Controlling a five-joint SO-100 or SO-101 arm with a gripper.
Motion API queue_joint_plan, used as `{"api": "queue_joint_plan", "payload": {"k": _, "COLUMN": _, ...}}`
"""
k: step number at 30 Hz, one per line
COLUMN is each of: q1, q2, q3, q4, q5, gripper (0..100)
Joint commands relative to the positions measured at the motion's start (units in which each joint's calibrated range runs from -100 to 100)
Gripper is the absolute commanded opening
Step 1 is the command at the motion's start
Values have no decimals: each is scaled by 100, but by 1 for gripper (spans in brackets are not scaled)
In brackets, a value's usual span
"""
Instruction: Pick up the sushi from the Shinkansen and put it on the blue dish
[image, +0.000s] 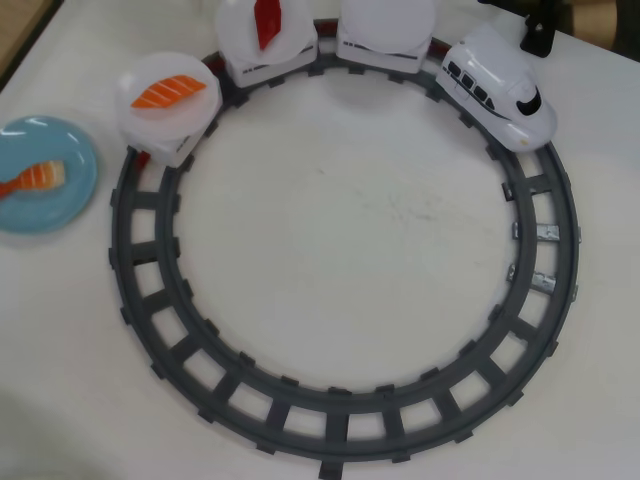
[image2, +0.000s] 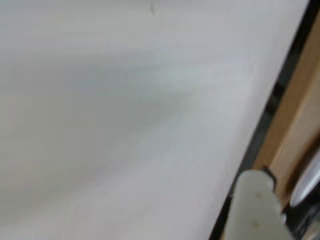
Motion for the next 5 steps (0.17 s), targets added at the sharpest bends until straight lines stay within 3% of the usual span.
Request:
{"api": "queue_joint_plan", "payload": {"k": 1, "q1": -130, "q2": -29, "q3": 336, "q4": -315, "q5": -9, "gripper": 14}}
{"api": "queue_joint_plan", "payload": {"k": 5, "q1": -138, "q2": -29, "q3": 399, "q4": -349, "q5": -9, "gripper": 13}}
